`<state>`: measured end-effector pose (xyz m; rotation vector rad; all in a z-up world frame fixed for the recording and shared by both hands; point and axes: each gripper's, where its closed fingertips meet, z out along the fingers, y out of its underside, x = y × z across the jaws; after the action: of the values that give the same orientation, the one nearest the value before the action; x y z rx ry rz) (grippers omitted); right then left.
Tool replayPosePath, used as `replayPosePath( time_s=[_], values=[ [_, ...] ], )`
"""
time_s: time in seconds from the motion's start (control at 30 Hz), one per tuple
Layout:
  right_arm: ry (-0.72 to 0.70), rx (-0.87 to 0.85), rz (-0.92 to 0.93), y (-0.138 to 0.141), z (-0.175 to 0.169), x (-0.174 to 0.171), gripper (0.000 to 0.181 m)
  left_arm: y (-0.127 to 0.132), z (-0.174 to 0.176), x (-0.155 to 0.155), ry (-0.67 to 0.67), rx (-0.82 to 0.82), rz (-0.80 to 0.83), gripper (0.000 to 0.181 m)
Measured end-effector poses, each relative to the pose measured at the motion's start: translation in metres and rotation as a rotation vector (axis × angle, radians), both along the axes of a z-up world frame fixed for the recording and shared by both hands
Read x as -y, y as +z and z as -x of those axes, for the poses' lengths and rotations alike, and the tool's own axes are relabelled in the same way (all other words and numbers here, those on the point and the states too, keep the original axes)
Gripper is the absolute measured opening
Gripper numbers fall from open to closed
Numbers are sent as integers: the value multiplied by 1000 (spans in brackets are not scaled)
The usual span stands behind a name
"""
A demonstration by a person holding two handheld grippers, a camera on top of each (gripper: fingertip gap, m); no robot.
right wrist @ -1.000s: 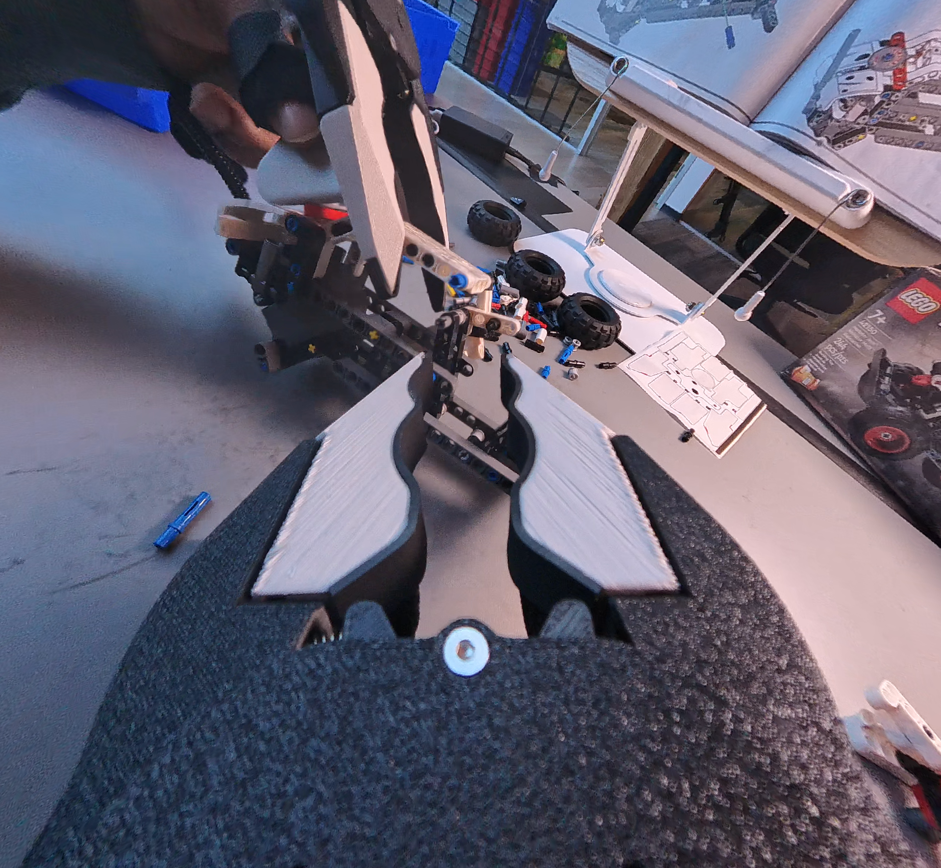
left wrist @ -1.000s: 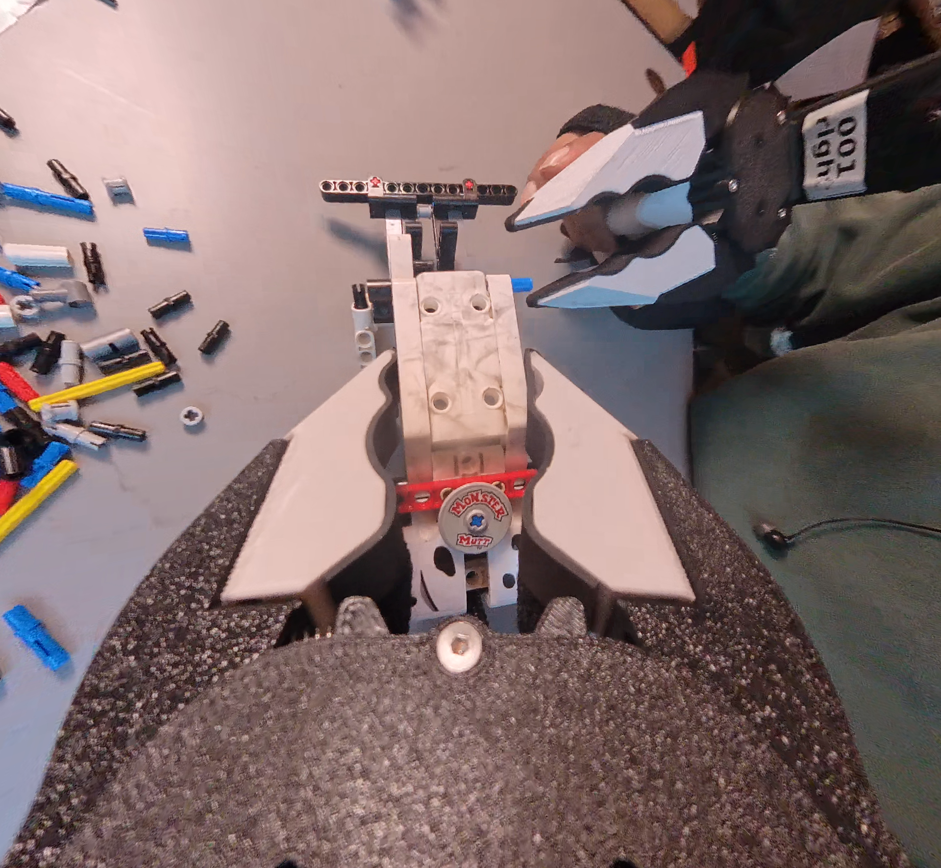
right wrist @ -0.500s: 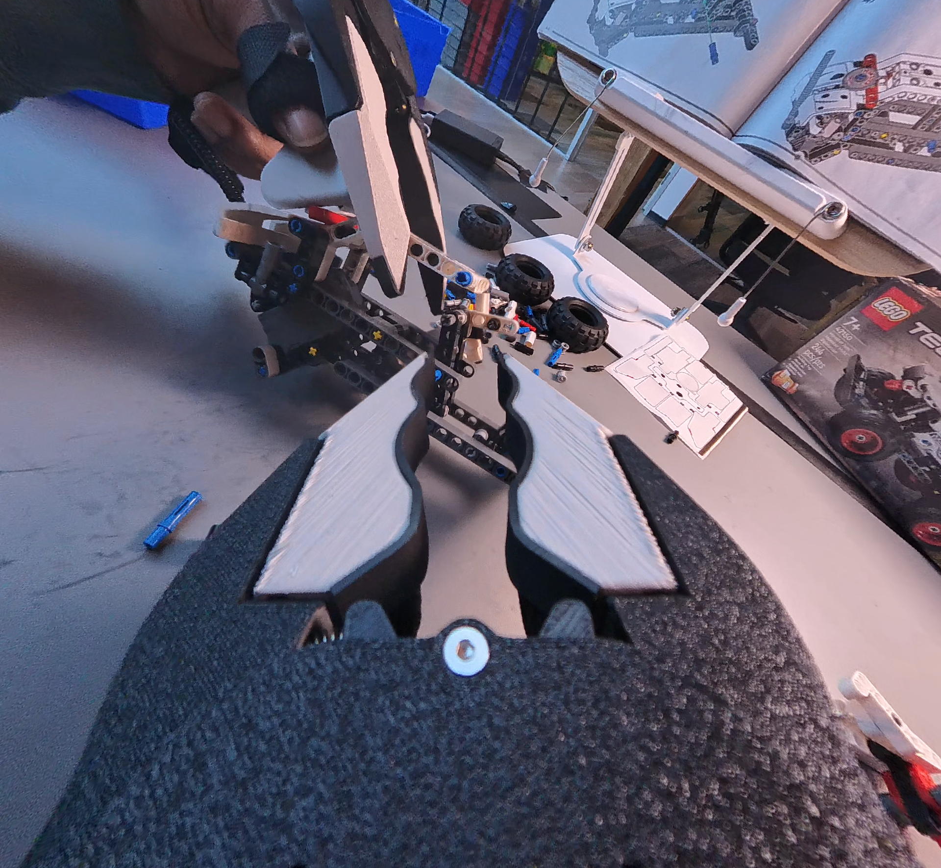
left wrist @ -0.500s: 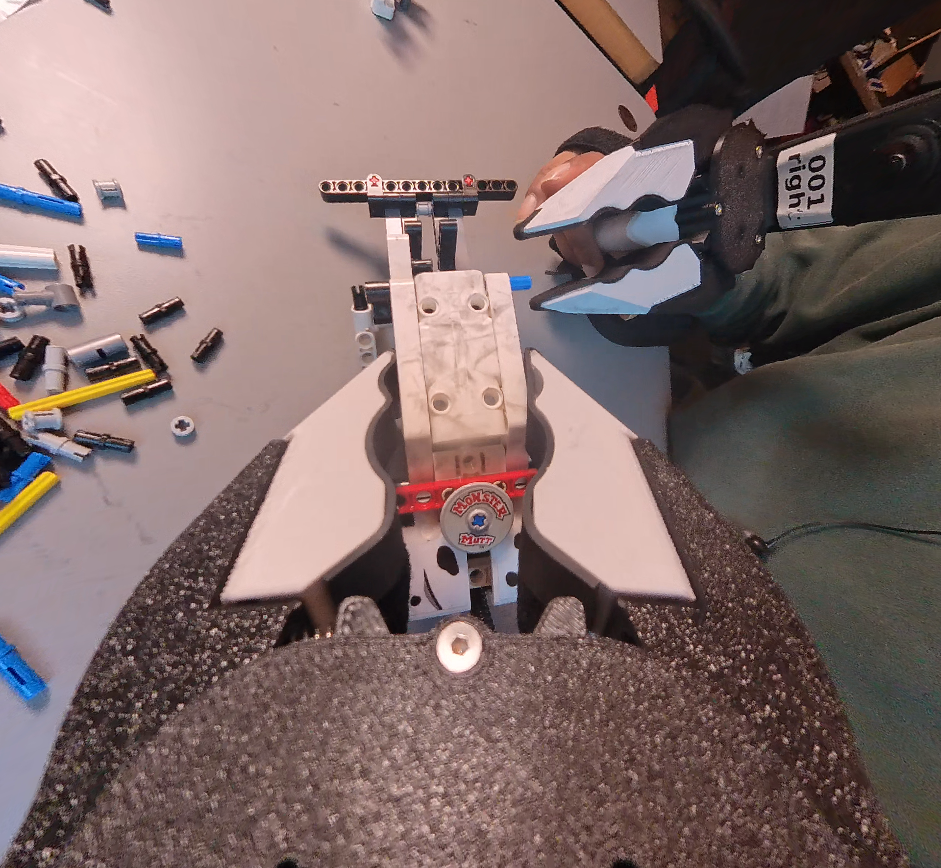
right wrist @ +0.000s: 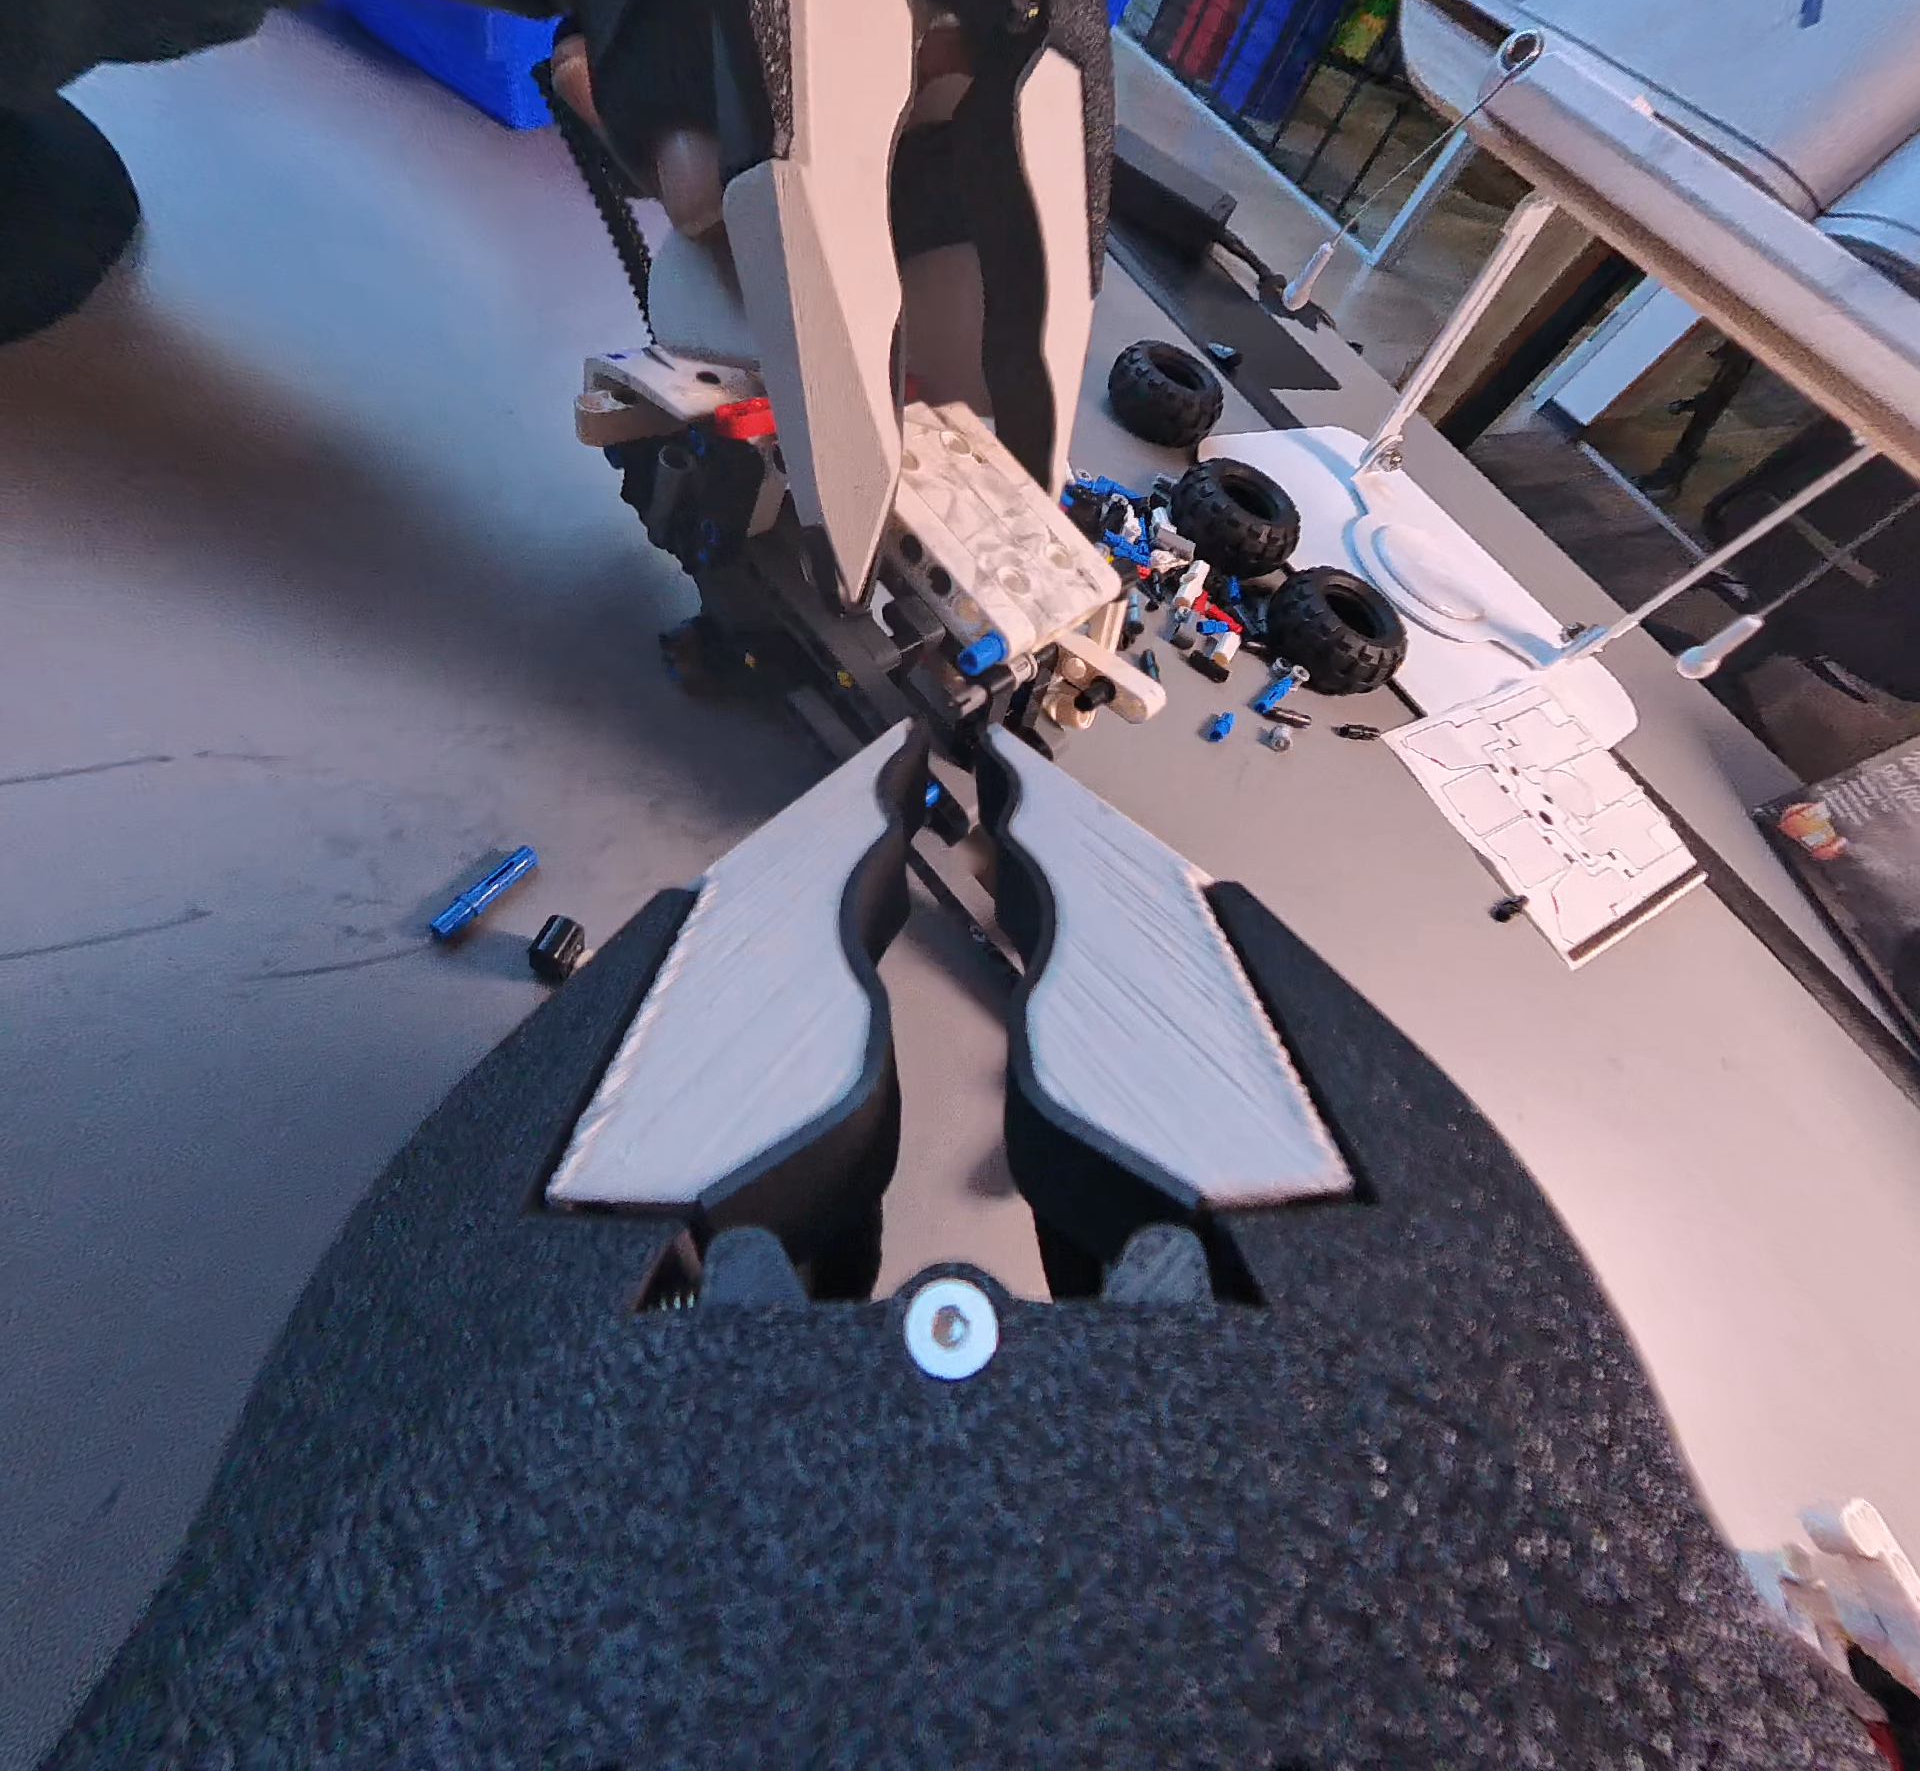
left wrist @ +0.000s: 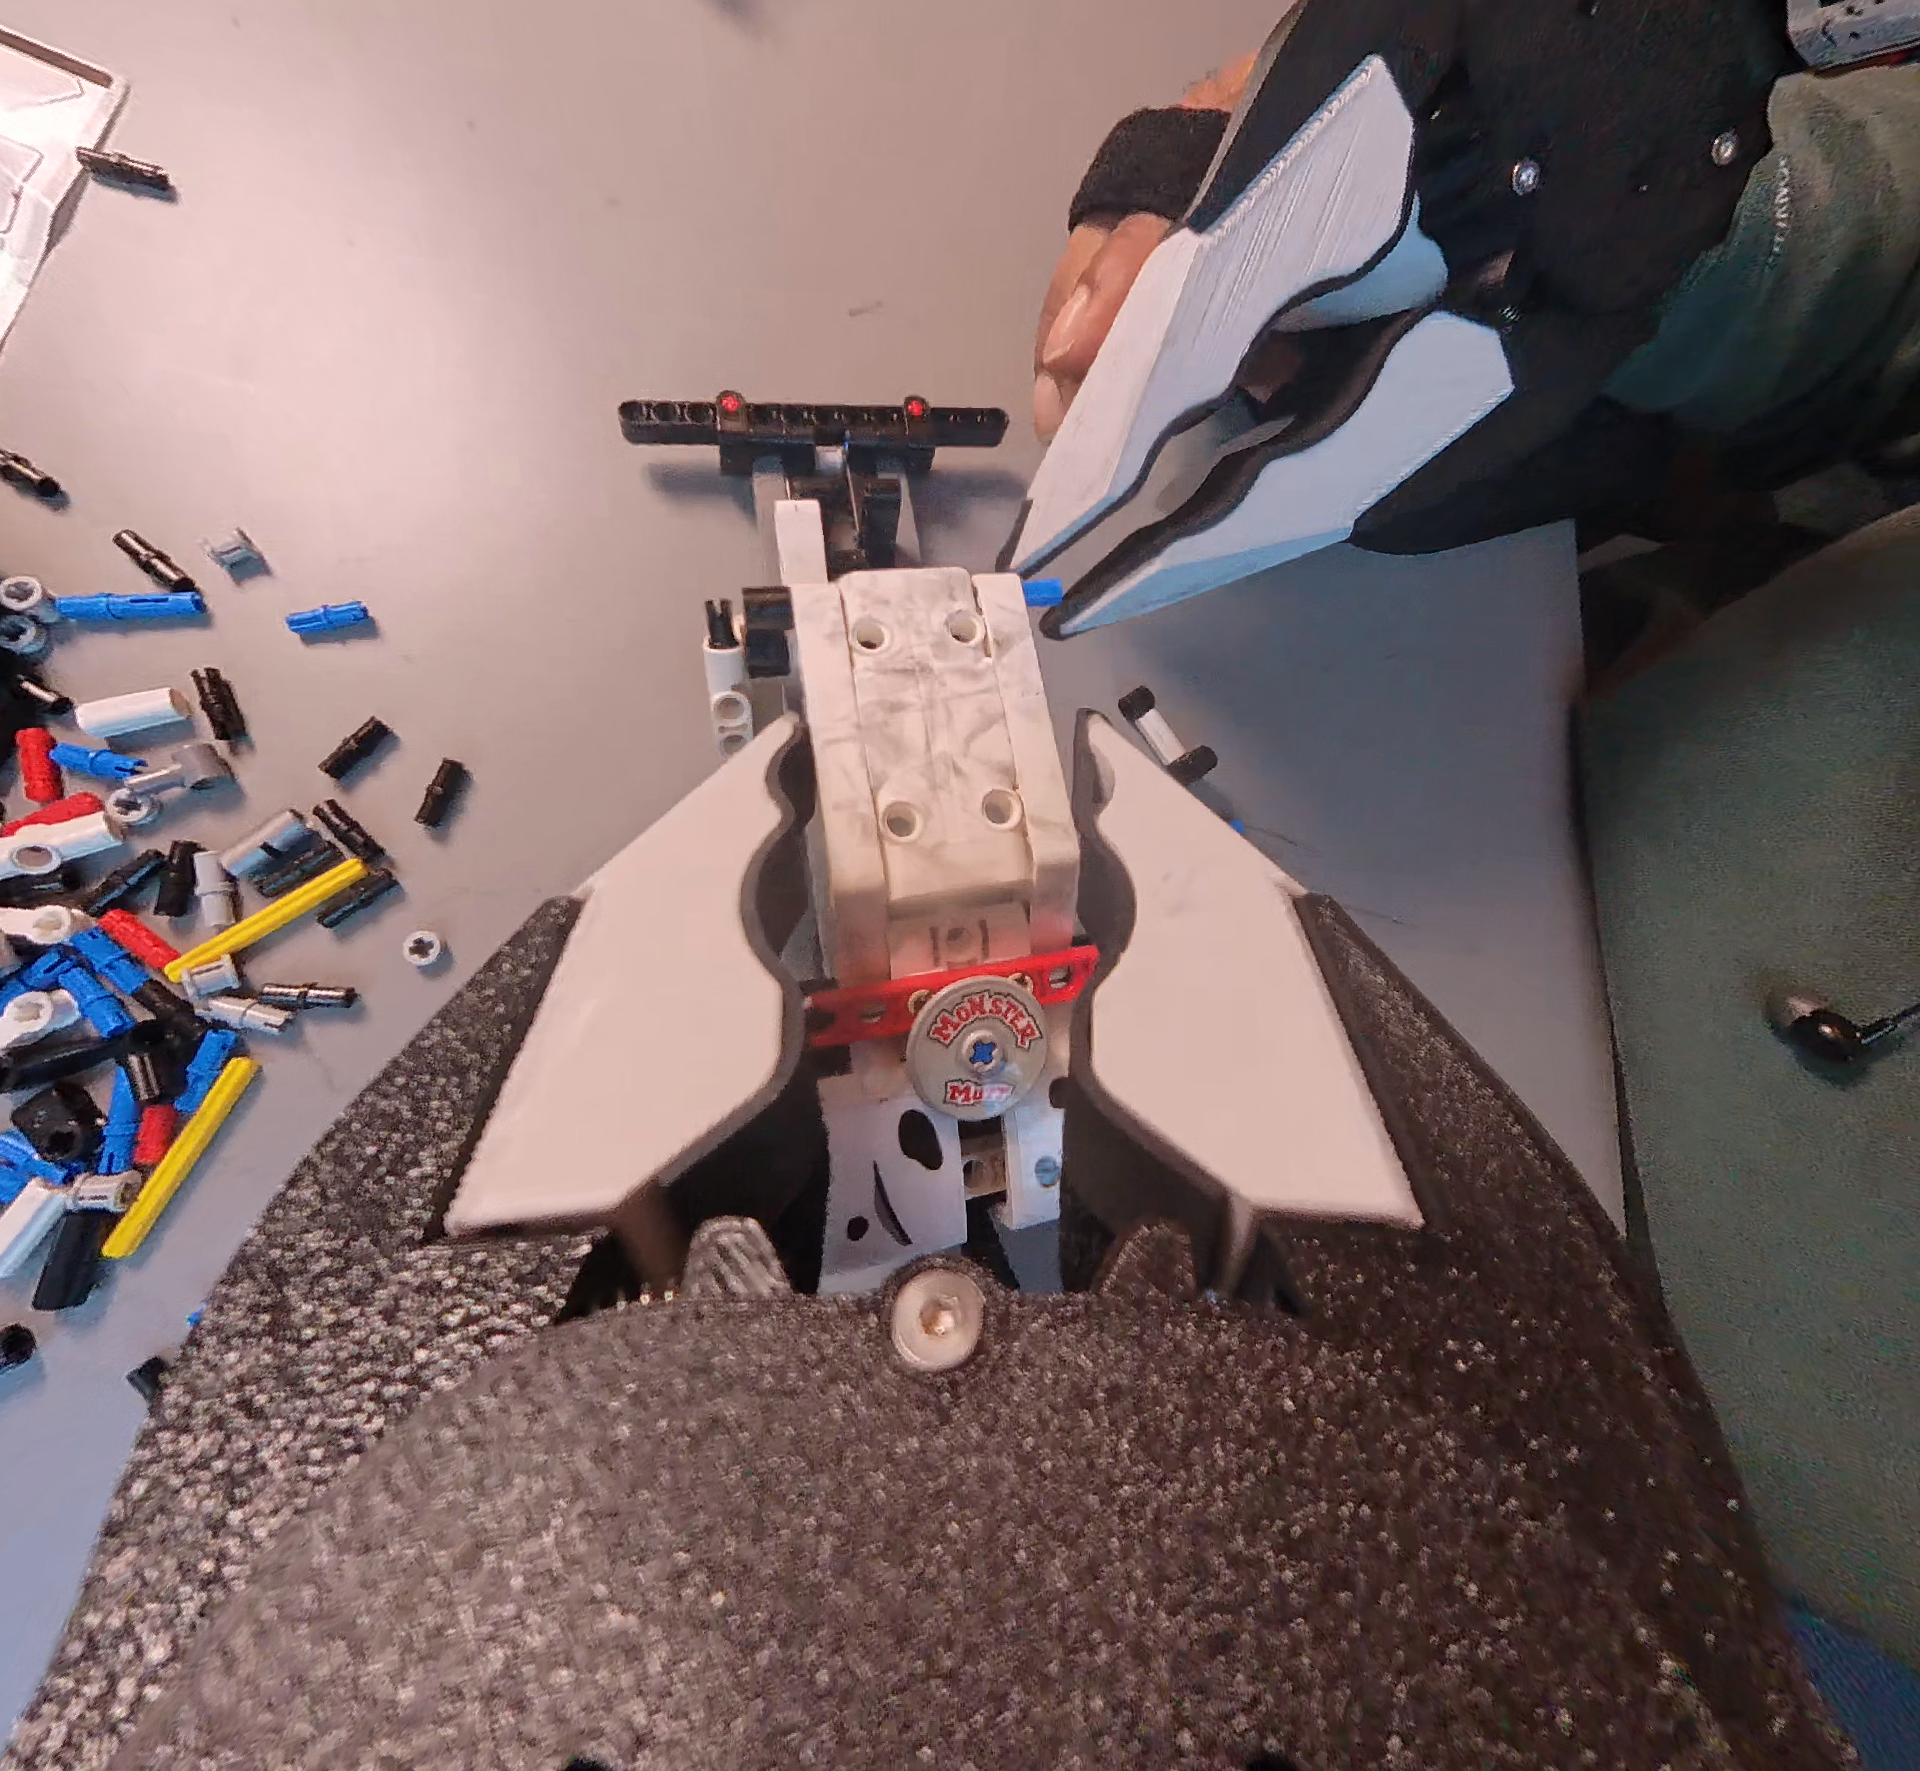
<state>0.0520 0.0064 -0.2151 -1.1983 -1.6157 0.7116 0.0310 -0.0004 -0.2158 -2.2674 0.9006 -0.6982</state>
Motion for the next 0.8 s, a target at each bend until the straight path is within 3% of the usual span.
replayPosePath(
  time_s=[0.37, 0.5, 0.57, 0.67, 0.73, 0.8],
  values=[
    [31, 36, -6, -9, 1, 8, 8, 13, 3, -1, 16, -13, -53, 48],
    [-11, -32, 0, 6, 0, -2, 8, 18, 3, -3, 25, -6, -87, 49],
    [-115, -102, -5, 27, -10, -33, 11, 23, 4, -6, 39, 1, -114, 49],
    [-337, -94, -58, 48, -55, -115, 17, 31, 8, -6, 52, 7, -148, 49],
    [-397, 28, -26, 41, -90, -156, 20, 35, 12, -7, 64, -9, -172, 49],
    [-420, 223, 0, 17, -121, -188, 31, 38, 15, -8, 70, -12, -188, 49]
  ],
)
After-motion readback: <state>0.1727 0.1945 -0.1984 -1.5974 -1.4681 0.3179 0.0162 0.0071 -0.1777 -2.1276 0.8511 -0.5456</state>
